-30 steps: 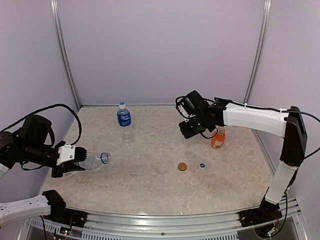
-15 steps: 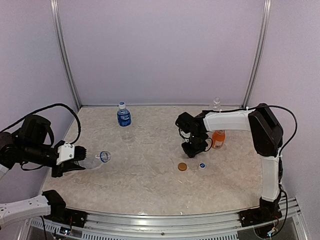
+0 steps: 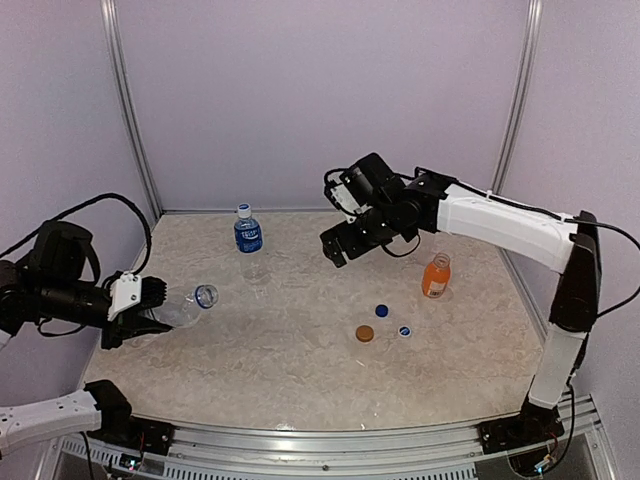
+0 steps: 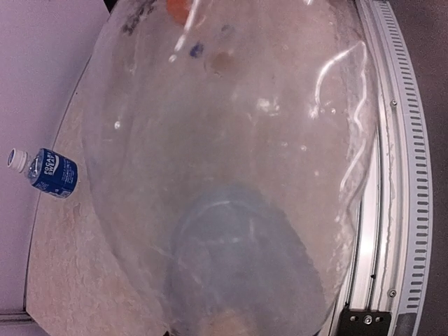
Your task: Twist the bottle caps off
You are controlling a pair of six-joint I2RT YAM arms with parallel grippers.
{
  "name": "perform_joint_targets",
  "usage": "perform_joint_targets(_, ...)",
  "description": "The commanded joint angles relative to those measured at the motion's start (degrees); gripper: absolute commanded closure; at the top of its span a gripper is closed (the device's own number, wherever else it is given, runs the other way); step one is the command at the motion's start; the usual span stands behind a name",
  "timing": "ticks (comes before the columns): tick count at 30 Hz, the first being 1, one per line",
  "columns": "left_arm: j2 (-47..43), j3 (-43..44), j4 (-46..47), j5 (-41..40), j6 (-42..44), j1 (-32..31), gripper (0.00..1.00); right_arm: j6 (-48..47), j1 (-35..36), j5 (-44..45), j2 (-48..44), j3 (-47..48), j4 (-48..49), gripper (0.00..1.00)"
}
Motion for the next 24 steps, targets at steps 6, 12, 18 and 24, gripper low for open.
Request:
perform_joint_targets(6,0.24,4.88,1.32,8.15,-4.94,0.42,0.83,-28.31,22.19,-32.68,-23.25,-26.88,73.63,0.01)
perform_joint_targets(12,0.10,8.14,0.56,15.18,-8.27,0.43,0.81,-26.76,24.90,-41.49,-16.21,-21.82,82.37,0.06)
perform_joint_targets(18,-0.22,7.65,1.39,17.28,-8.86,0.42,0.79,-24.24,25.93,-47.43,-9.50,-13.24,82.76,0.28)
perform_joint_targets(24,-0.44,7.59,1.88,16.40,-8.19,0.17,0.79,-22.05,26.04,-48.25,-7.20,-12.88,83.89,0.43)
